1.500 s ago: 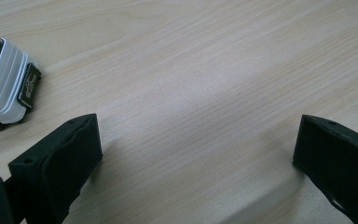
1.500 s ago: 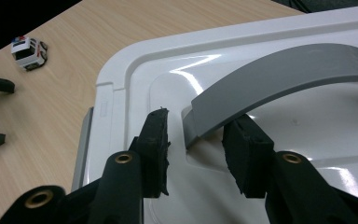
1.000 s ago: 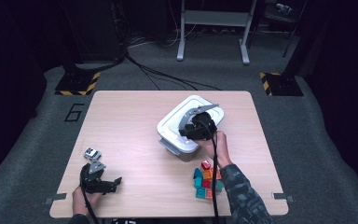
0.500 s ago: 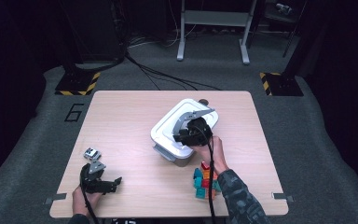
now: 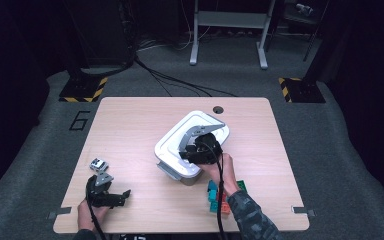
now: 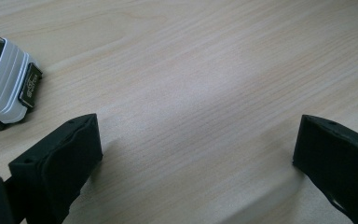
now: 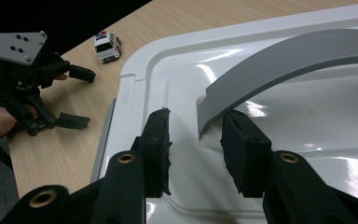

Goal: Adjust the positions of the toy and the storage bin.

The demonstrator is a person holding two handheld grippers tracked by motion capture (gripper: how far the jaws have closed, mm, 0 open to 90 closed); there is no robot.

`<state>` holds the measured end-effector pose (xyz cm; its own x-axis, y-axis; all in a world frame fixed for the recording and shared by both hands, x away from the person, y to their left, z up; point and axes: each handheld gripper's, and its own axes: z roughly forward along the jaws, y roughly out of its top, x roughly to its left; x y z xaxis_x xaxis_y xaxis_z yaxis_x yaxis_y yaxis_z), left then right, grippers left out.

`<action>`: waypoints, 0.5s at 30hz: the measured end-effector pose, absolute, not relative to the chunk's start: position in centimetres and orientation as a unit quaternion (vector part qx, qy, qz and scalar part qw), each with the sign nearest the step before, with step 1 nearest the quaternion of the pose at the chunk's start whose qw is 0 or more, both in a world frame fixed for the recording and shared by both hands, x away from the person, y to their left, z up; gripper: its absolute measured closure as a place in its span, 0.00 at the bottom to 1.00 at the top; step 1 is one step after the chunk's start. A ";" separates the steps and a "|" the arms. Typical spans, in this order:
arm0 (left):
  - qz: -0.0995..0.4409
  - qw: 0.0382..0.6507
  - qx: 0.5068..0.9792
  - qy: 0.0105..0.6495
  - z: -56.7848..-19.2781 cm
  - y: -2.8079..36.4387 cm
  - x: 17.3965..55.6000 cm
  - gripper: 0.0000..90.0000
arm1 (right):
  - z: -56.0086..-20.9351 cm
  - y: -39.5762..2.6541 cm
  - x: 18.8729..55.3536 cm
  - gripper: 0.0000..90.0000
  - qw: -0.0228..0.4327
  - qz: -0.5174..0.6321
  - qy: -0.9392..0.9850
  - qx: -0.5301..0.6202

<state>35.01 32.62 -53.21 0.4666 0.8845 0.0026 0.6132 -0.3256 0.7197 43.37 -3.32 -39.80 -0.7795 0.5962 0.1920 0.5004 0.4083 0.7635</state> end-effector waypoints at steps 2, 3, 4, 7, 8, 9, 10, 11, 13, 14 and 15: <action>0.203 0.333 0.791 0.473 -53.2 32.7 35.0 0.01 | -39.8 -3.4 43.4 0.68 0.054 0.435 0.837 0.328; 0.203 0.333 0.791 0.473 -53.2 32.7 35.0 0.01 | -39.7 -3.3 43.3 0.63 0.060 0.430 0.840 0.325; 0.204 0.333 0.790 0.473 -53.2 32.7 35.0 0.01 | -39.7 -3.3 43.2 0.61 0.062 0.428 0.841 0.325; 0.204 0.333 0.790 0.473 -53.2 32.7 35.0 0.01 | -39.5 -3.6 43.0 0.56 0.072 0.427 0.842 0.323; 0.204 0.333 0.790 0.473 -53.2 32.7 35.0 0.01 | -39.4 -3.8 43.0 0.54 0.074 0.428 0.842 0.321; 0.203 0.332 0.791 0.472 -53.2 32.7 35.0 0.01 | -39.3 -4.2 42.9 0.52 0.077 0.428 0.840 0.324; 0.203 0.332 0.791 0.472 -53.2 32.7 35.0 0.01 | -39.3 -4.2 42.9 0.52 0.077 0.428 0.840 0.324; 0.204 0.333 0.789 0.473 -53.2 32.6 35.0 0.01 | -39.2 -4.5 42.8 0.50 0.080 0.427 0.841 0.323; 0.204 0.333 0.789 0.473 -53.2 32.6 35.0 0.01 | -39.1 -6.3 42.4 0.42 0.096 0.434 0.830 0.337; 0.204 0.333 0.789 0.473 -53.2 32.6 35.0 0.01 | -39.1 -6.3 42.4 0.42 0.096 0.434 0.830 0.337; 0.203 0.334 0.790 0.473 -53.2 32.7 35.0 0.01 | -39.1 -7.4 42.3 0.36 0.103 0.433 0.827 0.344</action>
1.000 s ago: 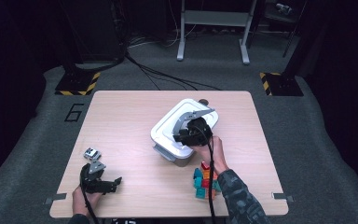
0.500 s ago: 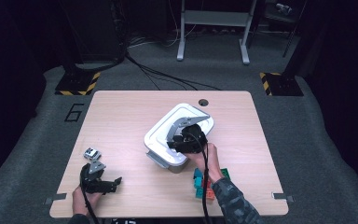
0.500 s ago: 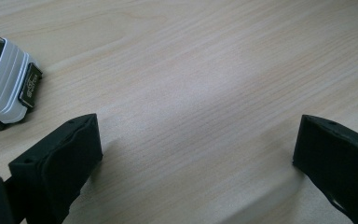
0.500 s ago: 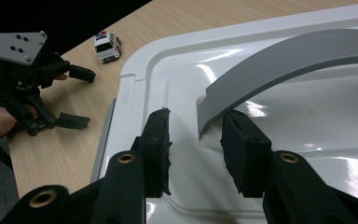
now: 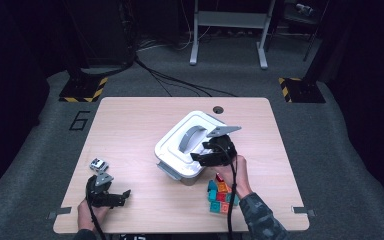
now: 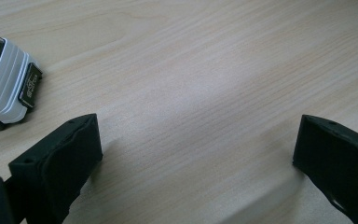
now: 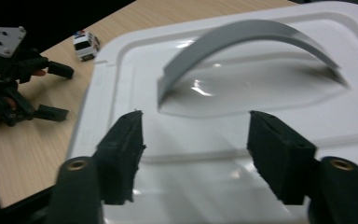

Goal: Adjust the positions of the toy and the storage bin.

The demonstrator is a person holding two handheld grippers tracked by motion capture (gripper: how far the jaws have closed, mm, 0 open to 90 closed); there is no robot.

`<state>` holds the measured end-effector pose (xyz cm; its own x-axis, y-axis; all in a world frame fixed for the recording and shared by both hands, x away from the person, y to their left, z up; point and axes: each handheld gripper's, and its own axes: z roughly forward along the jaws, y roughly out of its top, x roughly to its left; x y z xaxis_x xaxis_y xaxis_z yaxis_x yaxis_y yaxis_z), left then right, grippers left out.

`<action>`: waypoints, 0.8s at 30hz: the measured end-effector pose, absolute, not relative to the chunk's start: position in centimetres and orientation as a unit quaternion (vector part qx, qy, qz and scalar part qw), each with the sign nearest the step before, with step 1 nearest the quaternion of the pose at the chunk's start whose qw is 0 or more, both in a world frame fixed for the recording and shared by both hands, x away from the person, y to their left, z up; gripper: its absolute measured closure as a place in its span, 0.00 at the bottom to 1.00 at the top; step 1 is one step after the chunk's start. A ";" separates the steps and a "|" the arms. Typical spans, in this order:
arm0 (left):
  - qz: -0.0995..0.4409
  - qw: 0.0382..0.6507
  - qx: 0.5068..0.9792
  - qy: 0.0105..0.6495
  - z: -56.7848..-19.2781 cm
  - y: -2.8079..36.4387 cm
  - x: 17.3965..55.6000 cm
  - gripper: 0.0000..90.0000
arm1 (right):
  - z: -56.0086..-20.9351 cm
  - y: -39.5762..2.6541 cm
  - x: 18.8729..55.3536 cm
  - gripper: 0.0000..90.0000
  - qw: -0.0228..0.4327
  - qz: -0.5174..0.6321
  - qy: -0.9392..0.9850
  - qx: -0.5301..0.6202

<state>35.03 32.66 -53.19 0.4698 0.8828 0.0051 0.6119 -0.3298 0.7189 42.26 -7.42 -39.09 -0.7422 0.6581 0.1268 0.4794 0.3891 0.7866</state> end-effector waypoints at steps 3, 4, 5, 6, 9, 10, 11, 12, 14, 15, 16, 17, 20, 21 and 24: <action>0.204 0.333 0.790 0.473 -53.2 32.6 35.0 0.01 | -39.1 -9.6 41.9 0.28 0.119 0.437 0.818 0.355; 0.204 0.333 0.790 0.473 -53.2 32.7 35.0 0.01 | -39.1 -10.3 41.8 0.27 0.124 0.436 0.815 0.362; 0.204 0.333 0.790 0.473 -53.2 32.7 35.0 0.01 | -39.1 -10.3 41.8 0.27 0.124 0.436 0.815 0.362; 0.203 0.333 0.790 0.473 -53.2 32.7 35.0 0.01 | -39.2 -12.1 41.6 0.22 0.140 0.435 0.806 0.376; 0.204 0.333 0.790 0.473 -53.2 32.6 35.0 0.01 | -39.7 -14.4 41.5 0.18 0.159 0.430 0.793 0.400; 0.203 0.333 0.791 0.472 -53.2 32.7 35.0 0.01 | -39.9 -15.2 41.4 0.17 0.167 0.427 0.788 0.411; 0.203 0.333 0.791 0.472 -53.2 32.7 35.0 0.01 | -39.9 -15.2 41.4 0.17 0.167 0.427 0.788 0.411; 0.202 0.333 0.792 0.471 -53.2 32.7 35.0 0.01 | -41.0 -17.0 41.3 0.16 0.181 0.419 0.776 0.436; 0.203 0.333 0.791 0.472 -53.2 32.7 35.0 0.01 | -42.1 -18.7 41.3 0.14 0.199 0.410 0.766 0.454; 0.202 0.332 0.792 0.471 -53.2 32.7 35.1 0.01 | -42.6 -19.4 41.3 0.13 0.201 0.406 0.763 0.461; 0.202 0.332 0.792 0.471 -53.2 32.7 35.1 0.01 | -42.6 -19.4 41.3 0.13 0.201 0.406 0.763 0.461; 0.202 0.333 0.792 0.471 -53.2 32.7 35.1 0.01 | -43.7 -21.0 41.3 0.11 0.211 0.397 0.753 0.481; 0.202 0.333 0.791 0.472 -53.2 32.7 35.0 0.01 | -45.3 -22.9 41.1 0.09 0.225 0.379 0.742 0.505; 0.202 0.333 0.791 0.472 -53.2 32.7 35.0 0.01 | -45.3 -22.9 41.1 0.09 0.225 0.379 0.742 0.505; 0.202 0.332 0.792 0.471 -53.2 32.7 35.1 0.01 | -47.5 -24.7 40.9 0.06 0.234 0.357 0.736 0.526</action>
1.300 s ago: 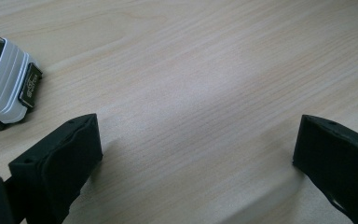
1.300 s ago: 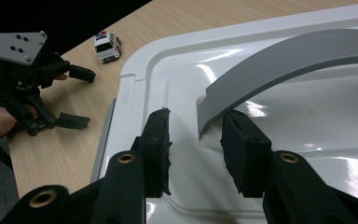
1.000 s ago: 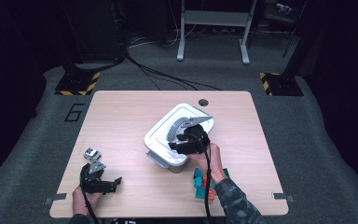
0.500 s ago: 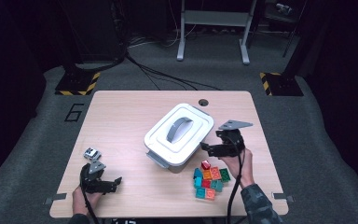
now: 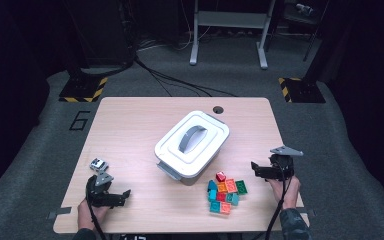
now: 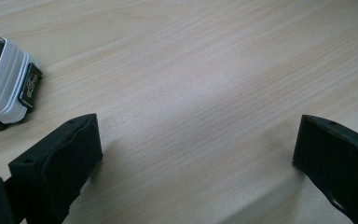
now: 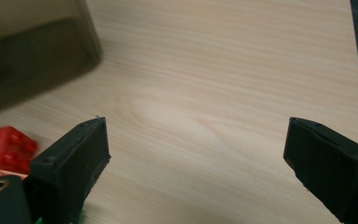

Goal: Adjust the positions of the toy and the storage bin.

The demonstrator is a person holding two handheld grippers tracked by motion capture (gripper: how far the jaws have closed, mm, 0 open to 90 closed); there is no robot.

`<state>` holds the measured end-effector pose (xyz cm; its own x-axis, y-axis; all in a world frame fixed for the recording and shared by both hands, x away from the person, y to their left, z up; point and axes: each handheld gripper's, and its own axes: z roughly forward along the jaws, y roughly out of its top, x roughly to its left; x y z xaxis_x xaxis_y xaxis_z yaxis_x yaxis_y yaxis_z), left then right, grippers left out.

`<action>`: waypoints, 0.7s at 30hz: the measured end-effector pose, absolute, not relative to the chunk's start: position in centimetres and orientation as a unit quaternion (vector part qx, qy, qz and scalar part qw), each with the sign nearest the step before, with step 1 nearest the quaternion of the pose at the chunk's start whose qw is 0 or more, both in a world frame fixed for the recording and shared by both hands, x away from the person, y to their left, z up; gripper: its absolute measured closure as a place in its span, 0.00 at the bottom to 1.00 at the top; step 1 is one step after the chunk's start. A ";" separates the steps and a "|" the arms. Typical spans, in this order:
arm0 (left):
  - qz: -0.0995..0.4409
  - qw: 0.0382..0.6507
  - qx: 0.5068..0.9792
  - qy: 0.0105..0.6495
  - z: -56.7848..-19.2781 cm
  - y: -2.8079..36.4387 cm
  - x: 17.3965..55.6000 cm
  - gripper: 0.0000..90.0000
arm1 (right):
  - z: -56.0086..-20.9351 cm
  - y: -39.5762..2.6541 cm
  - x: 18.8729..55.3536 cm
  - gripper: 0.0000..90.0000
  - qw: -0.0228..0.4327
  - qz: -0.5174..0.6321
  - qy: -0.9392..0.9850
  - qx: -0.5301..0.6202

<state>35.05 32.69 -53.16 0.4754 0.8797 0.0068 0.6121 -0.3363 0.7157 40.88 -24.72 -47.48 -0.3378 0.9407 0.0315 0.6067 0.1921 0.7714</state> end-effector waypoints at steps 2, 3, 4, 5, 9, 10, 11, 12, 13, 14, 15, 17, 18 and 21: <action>0.202 0.332 0.792 0.471 -53.2 32.7 35.1 0.01 | -48.7 -25.3 40.7 0.05 0.237 0.345 0.736 0.533; 0.199 0.331 0.794 0.470 -53.1 32.7 35.1 0.01 | -49.2 -25.6 40.6 0.04 0.238 0.339 0.737 0.533; 0.198 0.331 0.793 0.471 -53.1 32.7 35.0 0.01 | -49.8 -25.7 40.6 0.03 0.237 0.334 0.737 0.538; 0.198 0.331 0.793 0.471 -53.1 32.7 35.0 0.01 | -50.3 -25.7 40.6 0.00 0.239 0.328 0.736 0.542; 0.203 0.332 0.792 0.470 -53.2 32.7 35.1 0.01 | -52.0 -26.1 40.3 0.00 0.253 0.319 0.731 0.548; 0.203 0.333 0.792 0.470 -53.2 32.7 35.1 0.01 | -52.3 -26.3 40.2 0.00 0.258 0.316 0.730 0.549; 0.203 0.333 0.792 0.470 -53.2 32.7 35.1 0.01 | -52.3 -26.3 40.2 0.00 0.258 0.316 0.730 0.549; 0.203 0.336 0.789 0.473 -53.2 32.6 35.1 0.01 | -52.4 -26.5 40.3 0.00 0.256 0.312 0.729 0.552; 0.204 0.336 0.788 0.473 -53.2 32.6 35.1 0.01 | -52.4 -26.5 40.3 0.00 0.259 0.314 0.730 0.549; 0.204 0.336 0.789 0.473 -53.2 32.6 35.1 0.01 | -52.5 -26.5 40.3 0.00 0.258 0.308 0.733 0.549; 0.204 0.336 0.789 0.473 -53.2 32.6 35.1 0.01 | -52.6 -26.4 40.5 0.00 0.252 0.302 0.738 0.549; 0.201 0.334 0.790 0.474 -53.1 32.6 35.1 0.01 | -52.8 -26.5 40.6 0.00 0.246 0.306 0.743 0.542; 0.205 0.332 0.786 0.479 -53.2 32.5 35.1 0.01 | -52.9 -26.5 40.6 0.00 0.242 0.311 0.741 0.544; 0.207 0.332 0.782 0.486 -53.2 32.3 35.1 0.01 | -52.9 -26.5 40.8 0.00 0.231 0.314 0.737 0.552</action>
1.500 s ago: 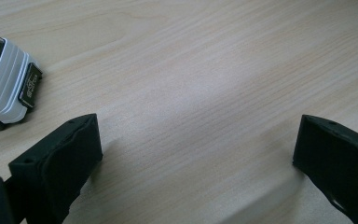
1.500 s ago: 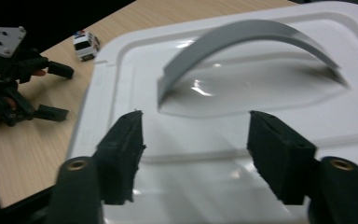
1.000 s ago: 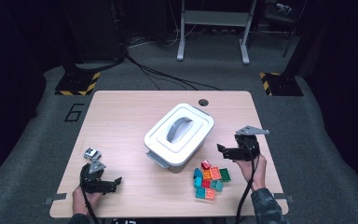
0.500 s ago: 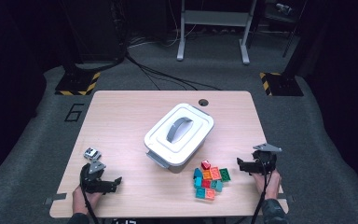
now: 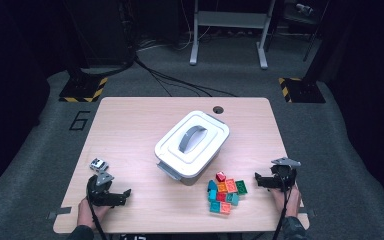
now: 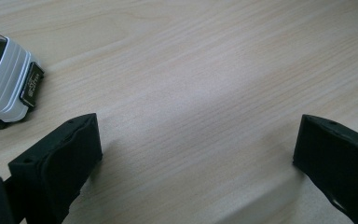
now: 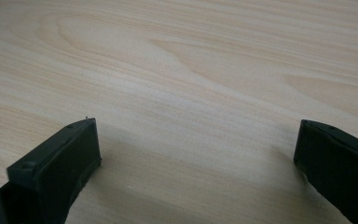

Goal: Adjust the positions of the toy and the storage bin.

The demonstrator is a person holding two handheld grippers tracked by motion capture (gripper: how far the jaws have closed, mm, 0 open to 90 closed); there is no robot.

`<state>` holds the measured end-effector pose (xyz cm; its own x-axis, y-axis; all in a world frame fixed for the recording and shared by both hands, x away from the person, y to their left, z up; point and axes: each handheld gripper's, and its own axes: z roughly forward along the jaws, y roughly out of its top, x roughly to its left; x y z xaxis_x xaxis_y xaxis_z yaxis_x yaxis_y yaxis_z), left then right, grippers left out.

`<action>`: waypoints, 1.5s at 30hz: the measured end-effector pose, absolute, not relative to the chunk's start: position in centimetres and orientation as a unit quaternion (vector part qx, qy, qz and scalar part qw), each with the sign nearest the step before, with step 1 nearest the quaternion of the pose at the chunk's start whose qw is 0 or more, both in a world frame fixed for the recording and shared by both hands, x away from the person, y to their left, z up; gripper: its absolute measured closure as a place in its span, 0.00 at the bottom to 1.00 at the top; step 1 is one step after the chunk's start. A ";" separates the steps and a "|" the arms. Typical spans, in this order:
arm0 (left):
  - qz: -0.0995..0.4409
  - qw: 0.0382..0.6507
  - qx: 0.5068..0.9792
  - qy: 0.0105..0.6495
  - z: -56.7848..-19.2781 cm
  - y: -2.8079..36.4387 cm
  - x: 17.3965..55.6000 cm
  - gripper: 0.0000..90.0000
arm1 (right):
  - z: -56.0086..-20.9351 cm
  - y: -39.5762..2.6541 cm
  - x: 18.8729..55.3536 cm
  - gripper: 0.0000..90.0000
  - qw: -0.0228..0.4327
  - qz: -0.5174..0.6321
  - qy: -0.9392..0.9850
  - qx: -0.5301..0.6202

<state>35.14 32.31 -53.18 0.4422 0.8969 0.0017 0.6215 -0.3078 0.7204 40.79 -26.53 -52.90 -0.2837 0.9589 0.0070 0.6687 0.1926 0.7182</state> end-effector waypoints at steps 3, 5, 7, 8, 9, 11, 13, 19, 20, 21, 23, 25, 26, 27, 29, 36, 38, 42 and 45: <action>0.207 0.322 0.781 0.493 -52.9 32.0 35.2 0.04 | -52.9 -26.5 40.8 0.00 0.233 0.313 0.736 0.552; 0.203 0.320 0.784 0.492 -52.7 31.7 35.2 0.08 | -52.9 -26.5 40.8 0.00 0.232 0.314 0.736 0.553; 0.200 0.316 0.788 0.489 -52.5 31.5 35.3 0.07 | -52.9 -26.5 40.8 0.00 0.232 0.314 0.736 0.553; 0.197 0.325 0.788 0.485 -52.1 31.0 35.3 0.04 | -52.9 -26.5 40.8 0.00 0.233 0.314 0.736 0.552; 0.193 0.327 0.789 0.482 -51.8 30.7 35.4 0.04 | -52.9 -26.5 40.8 0.00 0.234 0.313 0.736 0.553; 0.192 0.324 0.798 0.471 -51.1 30.1 35.7 0.02 | -52.9 -26.5 40.8 0.00 0.233 0.313 0.736 0.552; 0.191 0.326 0.800 0.467 -50.6 29.8 35.8 0.01 | -52.9 -26.5 40.8 0.00 0.233 0.313 0.736 0.552; 0.194 0.369 0.786 0.457 -45.7 28.1 36.9 0.02 | -52.9 -26.5 40.8 0.00 0.232 0.314 0.737 0.551; 0.197 0.374 0.783 0.456 -45.0 27.9 37.0 0.02 | -52.9 -26.5 40.8 0.00 0.232 0.314 0.737 0.551; 0.199 0.384 0.780 0.453 -44.0 27.5 37.4 0.02 | -52.9 -26.5 40.8 0.00 0.232 0.314 0.738 0.551; 0.200 0.397 0.777 0.445 -41.7 26.2 38.2 0.01 | -52.9 -26.5 40.9 0.00 0.232 0.314 0.738 0.551; 0.194 0.403 0.779 0.439 -40.4 25.0 38.9 0.01 | -52.9 -26.5 40.8 0.00 0.232 0.314 0.737 0.551; 0.195 0.406 0.781 0.434 -39.9 24.2 39.2 0.01 | -52.9 -26.5 40.8 0.00 0.232 0.314 0.737 0.551; 0.194 0.406 0.783 0.429 -39.5 23.4 39.6 0.01 | -52.9 -26.5 40.9 0.00 0.232 0.314 0.738 0.550; 0.195 0.408 0.787 0.420 -38.9 21.6 40.3 0.01 | -52.9 -26.5 40.8 0.00 0.232 0.313 0.739 0.549; 0.181 0.411 0.807 0.384 -38.0 16.3 42.8 0.06 | -52.9 -26.5 40.9 0.00 0.232 0.313 0.740 0.548; 0.176 0.410 0.813 0.374 -38.0 14.9 43.5 0.16 | -52.9 -26.5 40.9 0.00 0.232 0.314 0.740 0.548; 0.179 0.404 0.823 0.358 -38.1 13.4 44.3 0.32 | -52.9 -26.5 40.9 0.01 0.232 0.314 0.740 0.547; 0.180 0.404 0.823 0.358 -38.2 12.6 44.8 0.46 | -52.9 -26.5 40.9 0.01 0.232 0.316 0.738 0.550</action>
<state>44.79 12.60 -38.19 0.6793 0.7339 0.0071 0.4434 -0.4181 0.7929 40.86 -26.46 -52.91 -0.2879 0.9577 0.0040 0.6643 0.1967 0.7211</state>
